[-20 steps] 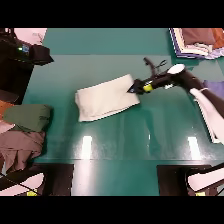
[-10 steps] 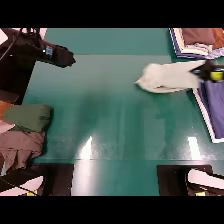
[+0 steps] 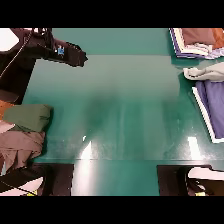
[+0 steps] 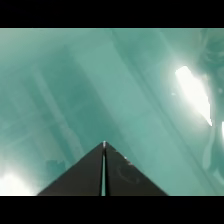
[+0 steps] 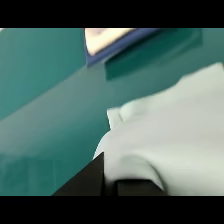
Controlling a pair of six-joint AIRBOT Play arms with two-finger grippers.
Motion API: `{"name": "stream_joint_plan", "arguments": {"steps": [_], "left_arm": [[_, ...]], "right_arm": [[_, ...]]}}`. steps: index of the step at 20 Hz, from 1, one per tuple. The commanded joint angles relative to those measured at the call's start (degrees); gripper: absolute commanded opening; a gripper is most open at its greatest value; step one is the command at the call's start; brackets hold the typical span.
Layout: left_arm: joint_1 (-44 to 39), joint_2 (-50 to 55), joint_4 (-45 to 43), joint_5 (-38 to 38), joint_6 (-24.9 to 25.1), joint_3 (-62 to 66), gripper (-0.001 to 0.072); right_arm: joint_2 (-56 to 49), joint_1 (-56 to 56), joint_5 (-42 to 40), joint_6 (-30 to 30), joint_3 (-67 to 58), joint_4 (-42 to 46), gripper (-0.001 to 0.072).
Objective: Fold the shirts.
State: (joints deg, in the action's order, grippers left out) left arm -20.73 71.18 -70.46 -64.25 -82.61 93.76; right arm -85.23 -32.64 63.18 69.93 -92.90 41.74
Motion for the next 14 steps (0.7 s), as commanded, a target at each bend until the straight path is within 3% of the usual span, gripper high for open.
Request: {"name": "stream_joint_plan", "arguments": {"steps": [1,7,14], "left_arm": [[-0.22,0.0,0.17,0.22,0.04,-0.02,0.0029],[-0.22,0.0,0.17,-0.44,0.04,-0.02,0.0029],[-0.22,0.0,0.15,-2.05,0.09,-0.02,0.0029]], "right_arm": [[-2.64,-0.76,-0.02,0.68,-8.79,0.04,0.0011],[-2.6,-4.61,7.85,0.66,-20.52,0.37,0.001],[-1.95,-8.98,22.53,0.76,-21.84,1.46,0.0011]]}}
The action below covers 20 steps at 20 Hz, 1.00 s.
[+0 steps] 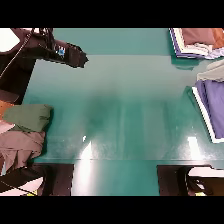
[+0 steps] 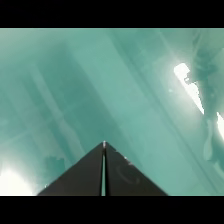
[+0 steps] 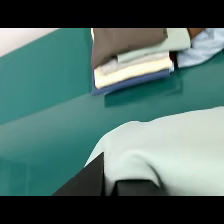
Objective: Fold the shirts.
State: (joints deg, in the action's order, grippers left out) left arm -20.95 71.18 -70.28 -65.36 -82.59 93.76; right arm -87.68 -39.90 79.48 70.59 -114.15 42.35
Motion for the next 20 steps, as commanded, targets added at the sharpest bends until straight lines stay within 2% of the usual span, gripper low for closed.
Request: {"name": "stream_joint_plan", "arguments": {"steps": [1,4,14,15,17,18,20], "left_arm": [[0.0,0.0,-0.02,-1.44,0.07,-0.02,0.0029],[0.0,0.0,-0.02,-2.23,0.09,-0.02,0.003],[0.0,0.0,-0.04,-2.67,0.57,-0.02,0.003],[0.0,0.0,-0.04,-2.82,0.57,-0.02,0.0029],[0.0,0.0,-0.04,-2.84,0.57,-0.02,0.0029],[0.0,0.0,-0.04,-2.84,0.57,-0.02,0.0029],[0.0,0.0,-0.04,-2.84,0.57,-0.02,0.003]], "right_arm": [[1.92,-2.03,5.99,0.17,0.68,3.85,0.0011],[7.74,-3.04,4.74,1.2,8.48,13.35,0.0011],[24.46,-12.66,6.01,1.51,39.71,27.41,0.0025],[25.53,-13.27,5.88,1.51,41.86,28.52,0.0117],[27.3,-14.64,5.53,1.51,45.64,29.92,0.0363],[27.93,-15.39,5.42,1.51,47.17,29.79,0.0445],[28.74,-15.91,5.77,2.93,48.41,29.66,0.0472]]}}
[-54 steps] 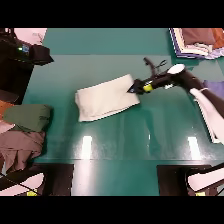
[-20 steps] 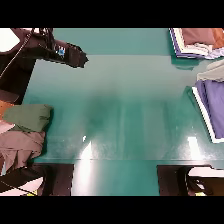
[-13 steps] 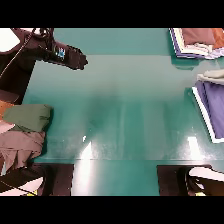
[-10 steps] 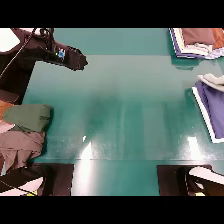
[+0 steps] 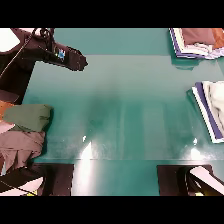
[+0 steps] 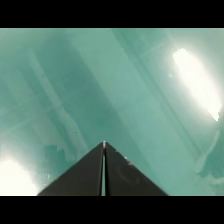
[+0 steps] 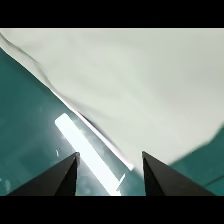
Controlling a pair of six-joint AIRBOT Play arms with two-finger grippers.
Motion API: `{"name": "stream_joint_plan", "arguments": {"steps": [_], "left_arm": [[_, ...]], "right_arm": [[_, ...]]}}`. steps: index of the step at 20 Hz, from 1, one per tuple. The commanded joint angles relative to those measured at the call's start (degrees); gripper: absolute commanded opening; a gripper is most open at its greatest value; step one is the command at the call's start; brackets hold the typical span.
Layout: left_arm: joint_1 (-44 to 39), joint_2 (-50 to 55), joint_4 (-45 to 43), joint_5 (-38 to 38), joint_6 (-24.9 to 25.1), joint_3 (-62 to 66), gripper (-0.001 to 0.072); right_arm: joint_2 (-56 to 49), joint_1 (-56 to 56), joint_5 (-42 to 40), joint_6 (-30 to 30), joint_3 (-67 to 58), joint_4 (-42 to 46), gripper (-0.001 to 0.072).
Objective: Fold the shirts.
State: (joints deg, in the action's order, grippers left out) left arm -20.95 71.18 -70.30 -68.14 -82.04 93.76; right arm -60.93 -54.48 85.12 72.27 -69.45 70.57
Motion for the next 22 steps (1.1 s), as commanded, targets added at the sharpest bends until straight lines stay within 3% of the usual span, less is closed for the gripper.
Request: {"name": "stream_joint_plan", "arguments": {"steps": [1,4,7,12,13,14,15,22], "left_arm": [[0.0,0.0,-0.02,-0.07,0.02,-0.02,0.003],[0.0,0.0,-0.02,0.22,0.0,-0.02,0.003],[0.0,0.0,0.04,-0.46,-0.07,-0.02,0.003],[0.0,0.0,0.02,0.59,-0.07,-0.02,0.003],[0.0,0.0,0.02,0.83,-0.07,-0.02,0.003],[0.0,0.0,0.02,1.2,-0.07,-0.02,0.003],[0.0,0.0,0.02,1.81,-0.07,-0.02,0.003],[0.0,0.0,0.02,3.21,-0.07,-0.02,0.003]], "right_arm": [[2.23,-1.33,0.11,2.4,3.45,0.94,0.0472],[2.23,0.57,0.42,6.93,0.09,-5.33,0.0469],[2.25,7.43,1.57,7.52,-2.8,-16.35,0.0444],[2.21,28.52,1.46,7.5,-5.55,-18.47,0.0427],[2.21,32.72,1.44,7.48,-5.88,-18.43,0.0374],[2.21,36.96,1.44,7.28,-6.36,-18.36,0.012],[2.21,40.83,1.33,7.13,-6.99,-18.1,0.0013],[2.21,54.18,-1.25,6.1,-10.23,-18.01,0.0013]]}}
